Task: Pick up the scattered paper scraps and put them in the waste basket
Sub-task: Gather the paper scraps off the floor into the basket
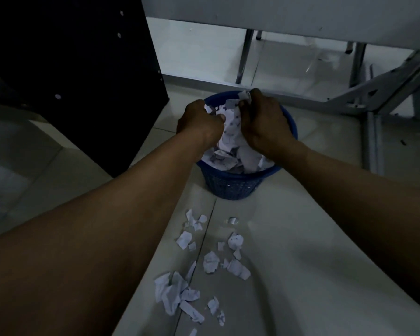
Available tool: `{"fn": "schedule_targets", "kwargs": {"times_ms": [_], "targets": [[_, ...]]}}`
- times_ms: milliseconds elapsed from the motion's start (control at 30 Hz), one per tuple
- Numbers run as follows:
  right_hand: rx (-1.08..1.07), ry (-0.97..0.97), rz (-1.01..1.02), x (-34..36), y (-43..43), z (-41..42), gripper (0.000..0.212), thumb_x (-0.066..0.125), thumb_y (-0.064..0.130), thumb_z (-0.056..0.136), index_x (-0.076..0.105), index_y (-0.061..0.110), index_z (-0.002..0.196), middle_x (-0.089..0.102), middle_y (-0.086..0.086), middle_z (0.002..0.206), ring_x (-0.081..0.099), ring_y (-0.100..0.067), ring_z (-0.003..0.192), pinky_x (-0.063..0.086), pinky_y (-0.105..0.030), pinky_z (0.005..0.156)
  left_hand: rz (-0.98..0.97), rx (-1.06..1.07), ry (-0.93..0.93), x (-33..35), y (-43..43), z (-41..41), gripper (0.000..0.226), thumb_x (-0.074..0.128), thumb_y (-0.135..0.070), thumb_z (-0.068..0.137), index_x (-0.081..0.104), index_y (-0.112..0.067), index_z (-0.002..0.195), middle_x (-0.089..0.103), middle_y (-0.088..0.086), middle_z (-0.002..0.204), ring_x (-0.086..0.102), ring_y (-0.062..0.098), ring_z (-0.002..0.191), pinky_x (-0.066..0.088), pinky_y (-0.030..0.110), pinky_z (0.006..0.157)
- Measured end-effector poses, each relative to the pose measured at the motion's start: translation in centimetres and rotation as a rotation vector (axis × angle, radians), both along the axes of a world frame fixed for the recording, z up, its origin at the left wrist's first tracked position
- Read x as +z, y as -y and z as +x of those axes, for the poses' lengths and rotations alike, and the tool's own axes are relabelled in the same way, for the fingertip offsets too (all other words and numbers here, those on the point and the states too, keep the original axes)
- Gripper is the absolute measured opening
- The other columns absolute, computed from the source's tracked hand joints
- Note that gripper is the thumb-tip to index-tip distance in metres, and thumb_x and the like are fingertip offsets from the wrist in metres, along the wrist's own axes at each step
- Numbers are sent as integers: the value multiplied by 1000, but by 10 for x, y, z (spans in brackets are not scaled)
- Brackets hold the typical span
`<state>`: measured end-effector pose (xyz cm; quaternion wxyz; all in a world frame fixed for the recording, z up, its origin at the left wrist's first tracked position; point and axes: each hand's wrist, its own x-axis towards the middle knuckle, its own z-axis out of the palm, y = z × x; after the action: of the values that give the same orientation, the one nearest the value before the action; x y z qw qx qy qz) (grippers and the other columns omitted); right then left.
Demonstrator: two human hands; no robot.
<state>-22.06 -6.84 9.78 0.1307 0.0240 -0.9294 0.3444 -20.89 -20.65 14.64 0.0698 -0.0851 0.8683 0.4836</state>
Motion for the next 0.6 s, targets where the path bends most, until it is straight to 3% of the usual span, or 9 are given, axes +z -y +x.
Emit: {"fn": "schedule_targets", "kwargs": {"times_ms": [133, 233, 333, 400, 500, 600], "targets": [[-34, 38, 139, -4, -7, 6, 41, 35, 44, 97, 41, 21, 130, 52, -21, 123, 52, -38, 105, 45, -41, 79, -58, -112, 33, 4, -3, 3, 47, 64, -17, 87, 50, -14, 132, 57, 6, 130, 57, 24, 113, 47, 29, 98], [-84, 89, 215, -1, -8, 13, 48, 37, 47, 96, 33, 28, 141, 43, -19, 137, 46, -38, 121, 40, -51, 99, -72, -190, 63, 4, -2, 5, 62, 66, -14, 85, 40, -15, 141, 51, 5, 138, 53, 24, 120, 43, 33, 106], [-115, 36, 229, -1, -4, 22, 55, 32, 51, 94, 31, 28, 144, 36, -19, 143, 42, -38, 126, 36, -54, 103, -104, -282, 62, 5, 0, 10, 57, 63, -14, 88, 40, -12, 140, 50, 5, 138, 51, 22, 123, 37, 23, 105], [-88, 83, 214, -4, -2, 25, 64, 26, 60, 90, 28, 30, 146, 26, -18, 151, 34, -37, 134, 31, -57, 107, -166, -289, 43, 2, 4, 11, 54, 63, -18, 88, 44, -16, 138, 53, 6, 136, 54, 23, 118, 41, 24, 100], [62, 201, 253, -10, -1, 27, 77, 23, 72, 82, 16, 35, 149, 5, -16, 159, 13, -36, 144, 19, -61, 112, -226, -198, 8, 0, 9, 14, 50, 62, -18, 85, 49, -20, 133, 56, 7, 132, 56, 24, 112, 47, 28, 97], [197, 343, 412, -18, 1, 30, 79, 30, 75, 84, 3, 40, 150, -16, -15, 158, -12, -35, 146, 6, -64, 113, -231, -99, -39, -2, 13, 19, 41, 60, -15, 86, 53, -21, 126, 55, 6, 130, 57, 22, 107, 47, 24, 86]]}}
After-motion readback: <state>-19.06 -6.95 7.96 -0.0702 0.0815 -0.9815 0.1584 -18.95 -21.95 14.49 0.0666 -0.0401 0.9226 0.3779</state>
